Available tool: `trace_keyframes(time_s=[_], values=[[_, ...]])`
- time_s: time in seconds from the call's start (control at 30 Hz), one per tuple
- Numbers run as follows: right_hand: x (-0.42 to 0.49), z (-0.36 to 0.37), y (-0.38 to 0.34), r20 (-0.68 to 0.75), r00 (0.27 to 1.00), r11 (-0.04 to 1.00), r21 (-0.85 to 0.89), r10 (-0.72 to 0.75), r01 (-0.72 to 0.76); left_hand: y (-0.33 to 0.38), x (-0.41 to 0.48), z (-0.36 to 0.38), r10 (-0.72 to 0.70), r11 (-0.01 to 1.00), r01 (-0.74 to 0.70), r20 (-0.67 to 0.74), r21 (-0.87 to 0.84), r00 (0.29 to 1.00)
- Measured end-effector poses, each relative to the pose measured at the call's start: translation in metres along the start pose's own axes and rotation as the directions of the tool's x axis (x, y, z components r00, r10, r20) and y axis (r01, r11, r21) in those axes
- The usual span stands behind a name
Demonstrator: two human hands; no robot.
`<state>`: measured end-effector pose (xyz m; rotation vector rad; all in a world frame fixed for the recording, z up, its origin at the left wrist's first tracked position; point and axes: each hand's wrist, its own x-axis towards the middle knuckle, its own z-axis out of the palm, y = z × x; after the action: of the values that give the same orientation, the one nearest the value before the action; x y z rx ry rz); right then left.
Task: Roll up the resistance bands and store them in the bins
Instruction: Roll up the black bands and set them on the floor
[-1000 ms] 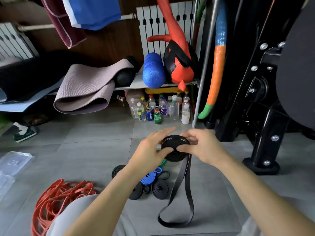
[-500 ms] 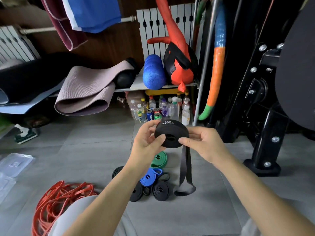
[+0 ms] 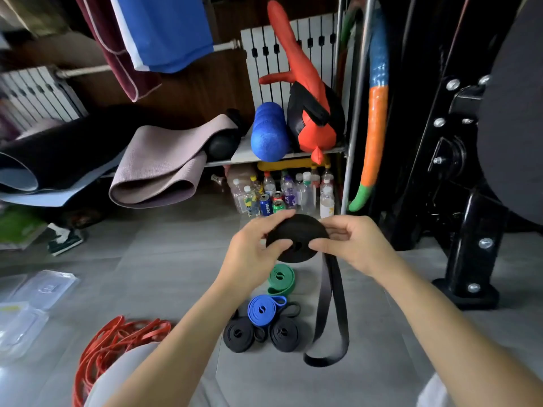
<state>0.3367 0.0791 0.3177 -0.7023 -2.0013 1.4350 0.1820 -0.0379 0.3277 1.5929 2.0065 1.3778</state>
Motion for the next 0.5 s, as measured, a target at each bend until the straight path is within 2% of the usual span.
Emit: trace_keyframes(time_s=[0.07,0.17,0.3,0.33,0.37,0.43,0.5], values=[[-0.002,-0.003,-0.001,-0.027,1.000,0.999,0.048,-0.010,0.012,0.007,0.001,0.004,-0.096,0.962,0.068,-0.092,-0.266,0.991],[-0.006,-0.005,-0.002,-0.053,0.998,0.989,0.148,-0.023,0.031,0.012,-0.003,0.016,-0.163,0.851,0.066,-0.142,-0.522,0.976],[-0.013,-0.009,-0.005,-0.072,0.995,0.978,0.192,-0.064,0.076,0.018,-0.012,0.037,-0.278,0.636,0.157,-0.035,-0.755,0.960],[-0.015,-0.011,-0.006,-0.074,0.995,0.982,0.172,-0.064,0.076,0.019,-0.013,0.039,-0.280,0.646,0.174,-0.020,-0.743,0.960],[-0.016,-0.013,-0.005,-0.077,0.995,0.988,0.136,-0.061,0.071,0.021,-0.011,0.039,-0.263,0.726,0.180,-0.026,-0.664,0.964],[-0.017,-0.017,-0.004,-0.071,0.997,0.998,0.047,-0.039,0.042,0.023,-0.006,0.033,-0.155,0.932,0.130,-0.049,-0.337,0.987],[-0.017,-0.020,-0.002,-0.039,0.999,1.000,-0.021,-0.006,0.005,0.028,0.000,0.020,0.022,0.999,-0.021,0.011,-0.037,1.000]])
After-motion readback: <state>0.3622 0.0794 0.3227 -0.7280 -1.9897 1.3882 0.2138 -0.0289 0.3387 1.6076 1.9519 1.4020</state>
